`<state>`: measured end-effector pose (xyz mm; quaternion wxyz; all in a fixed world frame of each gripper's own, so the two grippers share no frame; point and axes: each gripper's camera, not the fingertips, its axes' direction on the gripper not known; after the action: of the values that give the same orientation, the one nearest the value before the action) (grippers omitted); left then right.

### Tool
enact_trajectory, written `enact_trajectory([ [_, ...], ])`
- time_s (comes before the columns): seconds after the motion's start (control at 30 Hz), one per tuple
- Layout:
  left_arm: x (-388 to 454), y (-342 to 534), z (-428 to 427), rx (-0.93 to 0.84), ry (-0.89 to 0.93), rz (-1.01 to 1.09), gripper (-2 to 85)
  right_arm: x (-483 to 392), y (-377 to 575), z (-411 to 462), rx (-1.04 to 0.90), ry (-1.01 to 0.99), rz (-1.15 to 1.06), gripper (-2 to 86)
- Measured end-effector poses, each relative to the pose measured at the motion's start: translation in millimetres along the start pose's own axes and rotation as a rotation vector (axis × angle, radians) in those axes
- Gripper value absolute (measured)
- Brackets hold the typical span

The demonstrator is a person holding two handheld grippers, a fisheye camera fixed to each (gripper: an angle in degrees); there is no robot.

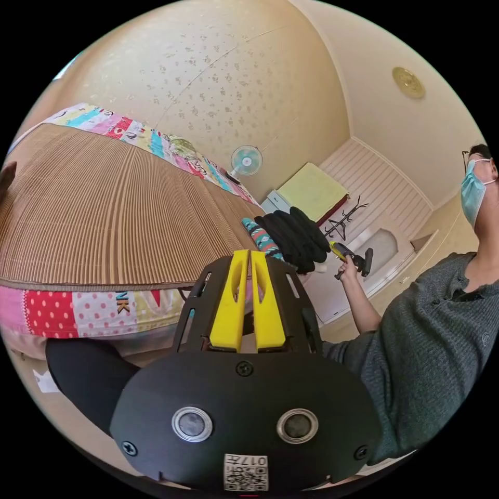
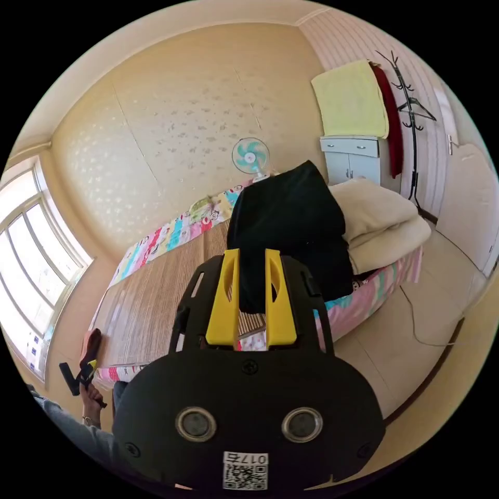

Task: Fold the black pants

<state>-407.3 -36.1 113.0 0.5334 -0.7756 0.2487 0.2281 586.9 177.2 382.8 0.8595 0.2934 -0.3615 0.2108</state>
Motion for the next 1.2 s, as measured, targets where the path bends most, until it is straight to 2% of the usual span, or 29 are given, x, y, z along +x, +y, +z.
enact_trajectory([
  [0.17,34,30,31,-0.042,0.02,-0.032,-0.3,50,-13,-6,-0.005,0.035,0.129,10.6],
  [0.33,33,59,39,-0.066,0.021,-0.124,1.0,55,-35,29,-0.094,-0.084,0.067,8.4],
  [0.47,34,64,38,-0.04,0.014,-0.161,1.9,-35,-78,33,-0.07,-0.506,-0.245,4.2],
  [0.57,41,60,43,-0.018,0.005,-0.148,2.1,-141,-84,45,-0.101,-0.651,-0.527,3.4],
  [0.63,46,58,52,-0.022,0.004,-0.136,2.1,-198,-72,61,-0.17,-0.761,-0.643,3.2],
  [0.7,49,58,64,-0.033,0.008,-0.137,2.2,-259,-39,95,-0.322,-0.874,-0.73,3.1],
  [0.73,51,59,71,-0.039,0.018,-0.141,2.4,-271,-27,105,-0.366,-0.886,-0.746,3.1],
  [0.8,53,62,83,-0.054,0.035,-0.152,2.4,-313,28,148,-0.571,-0.845,-0.784,3.1],
  [0.9,58,69,98,-0.096,0.036,-0.154,2.2,-335,108,199,-0.809,-0.673,-0.787,3.1],
  [1.0,58,76,108,-0.139,0.004,-0.153,2.0,-323,173,225,-0.949,-0.581,-0.708,3.0],
  [1.1,48,85,113,-0.149,-0.011,-0.188,1.9,-289,190,225,-1.018,-0.785,-0.488,2.9],
  [1.2,34,91,122,-0.155,-0.015,-0.223,2.1,-259,180,211,-1.008,-0.941,-0.411,2.7],
])
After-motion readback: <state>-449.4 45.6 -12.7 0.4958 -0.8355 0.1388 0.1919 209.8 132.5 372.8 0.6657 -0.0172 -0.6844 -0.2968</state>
